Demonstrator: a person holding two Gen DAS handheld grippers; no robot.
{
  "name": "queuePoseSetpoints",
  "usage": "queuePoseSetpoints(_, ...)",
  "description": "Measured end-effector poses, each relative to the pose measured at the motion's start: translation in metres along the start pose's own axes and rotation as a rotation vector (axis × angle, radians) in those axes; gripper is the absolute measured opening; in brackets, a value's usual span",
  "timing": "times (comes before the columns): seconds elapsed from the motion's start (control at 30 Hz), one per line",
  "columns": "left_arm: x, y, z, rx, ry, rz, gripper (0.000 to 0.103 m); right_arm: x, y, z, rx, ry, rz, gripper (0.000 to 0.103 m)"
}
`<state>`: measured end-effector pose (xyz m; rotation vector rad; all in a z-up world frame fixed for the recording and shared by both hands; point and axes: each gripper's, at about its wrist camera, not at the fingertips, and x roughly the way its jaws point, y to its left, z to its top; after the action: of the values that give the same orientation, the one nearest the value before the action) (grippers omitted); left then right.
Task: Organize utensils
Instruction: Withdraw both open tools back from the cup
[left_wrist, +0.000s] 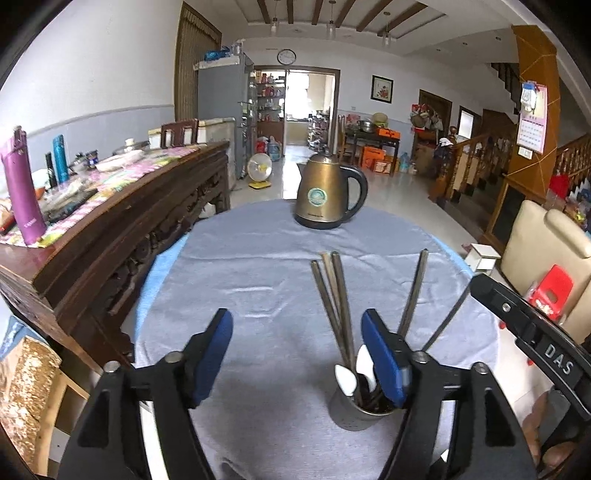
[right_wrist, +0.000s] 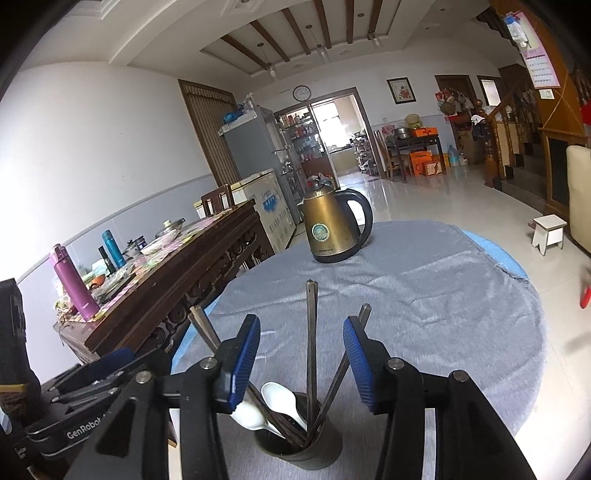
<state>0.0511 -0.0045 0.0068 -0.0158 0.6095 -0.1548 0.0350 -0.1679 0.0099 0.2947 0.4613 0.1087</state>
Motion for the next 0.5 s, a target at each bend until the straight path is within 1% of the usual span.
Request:
queuePoseSetpoints(0.1, -0.007, 0.000, 0.000, 0.030, -0.033, 0.053, 0.080, -0.004, 0.003, -0.004, -0.017, 0.008, -0.011, 0.053)
queuePoseSetpoints(0.17, -0.009, -0.001, -0.001, 0.051, -0.042, 0.076, 0.087, -0.009, 0.005, -0.009, -0.032, 0.012, -0.020, 0.056)
queuePoseSetpoints(0.23, -0.011, 0.000, -0.003, 0.061, -0.046, 0.079, 0.090, -0.016, 0.005, -0.013, -0.046, 0.015, -0.033, 0.058)
queuePoseSetpoints(0.33, -0.014, 0.002, -0.008, 0.057, -0.038, 0.094, 0.091, -0.028, 0.007, -0.021, -0.061, 0.027, -0.041, 0.058)
queuePoseSetpoints(0.37, -0.015, 0.002, -0.010, 0.054, -0.035, 0.111, 0.091, -0.030, 0.008, -0.024, -0.066, 0.029, -0.045, 0.058)
queuePoseSetpoints(0.5, -0.021, -0.005, -0.022, 0.070, -0.031, 0.237, 0.091, -0.046, 0.013, -0.035, -0.089, 0.034, -0.054, 0.059)
